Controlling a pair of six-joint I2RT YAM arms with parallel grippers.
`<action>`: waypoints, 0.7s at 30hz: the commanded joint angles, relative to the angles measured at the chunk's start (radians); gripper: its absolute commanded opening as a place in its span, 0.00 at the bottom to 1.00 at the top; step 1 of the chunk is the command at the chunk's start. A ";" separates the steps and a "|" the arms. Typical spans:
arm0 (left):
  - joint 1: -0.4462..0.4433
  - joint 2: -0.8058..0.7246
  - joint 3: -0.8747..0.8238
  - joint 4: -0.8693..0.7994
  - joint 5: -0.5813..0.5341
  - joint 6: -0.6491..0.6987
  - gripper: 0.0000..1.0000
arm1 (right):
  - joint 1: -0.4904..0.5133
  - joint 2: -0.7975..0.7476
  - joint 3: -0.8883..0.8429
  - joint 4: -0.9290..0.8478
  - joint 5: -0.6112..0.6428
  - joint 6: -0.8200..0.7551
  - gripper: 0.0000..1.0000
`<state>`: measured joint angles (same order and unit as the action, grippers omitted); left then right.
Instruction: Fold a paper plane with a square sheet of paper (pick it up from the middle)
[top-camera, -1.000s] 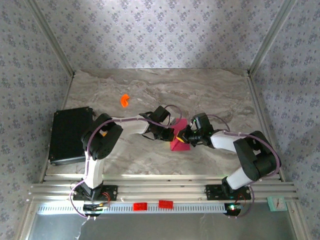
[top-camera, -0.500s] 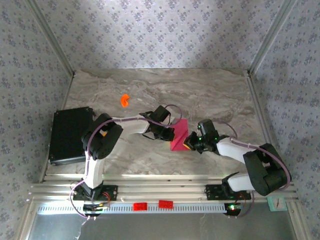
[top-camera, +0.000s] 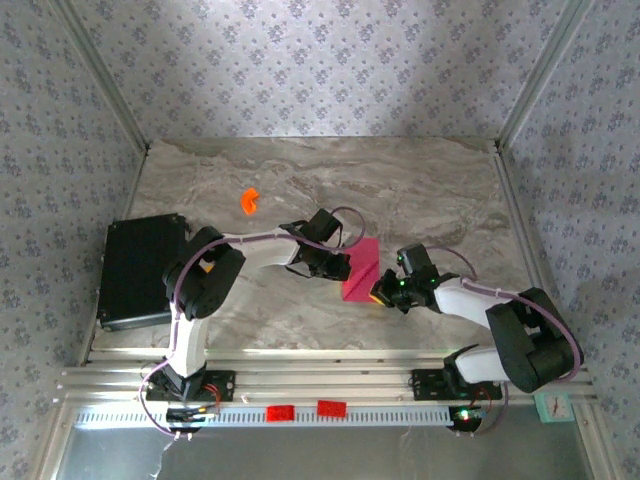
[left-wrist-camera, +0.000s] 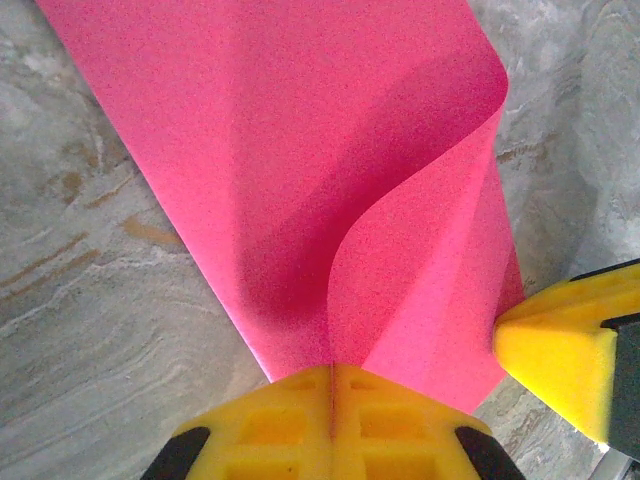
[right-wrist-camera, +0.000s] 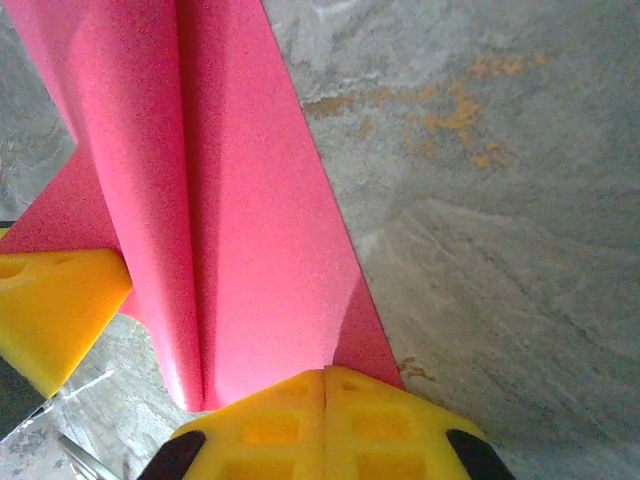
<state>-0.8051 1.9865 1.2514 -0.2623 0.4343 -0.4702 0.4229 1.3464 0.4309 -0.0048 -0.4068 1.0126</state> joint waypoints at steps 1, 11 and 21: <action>-0.001 0.026 0.023 -0.016 0.027 0.020 0.04 | -0.007 0.010 -0.016 -0.087 0.036 -0.018 0.05; -0.004 0.026 0.039 -0.013 0.053 0.027 0.05 | -0.010 0.014 -0.020 -0.093 0.033 -0.027 0.05; -0.006 0.038 0.054 -0.027 0.052 0.035 0.05 | -0.013 0.010 -0.023 -0.097 0.033 -0.029 0.05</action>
<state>-0.8070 2.0048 1.2697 -0.2665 0.4644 -0.4572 0.4183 1.3464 0.4309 -0.0082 -0.4080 1.0016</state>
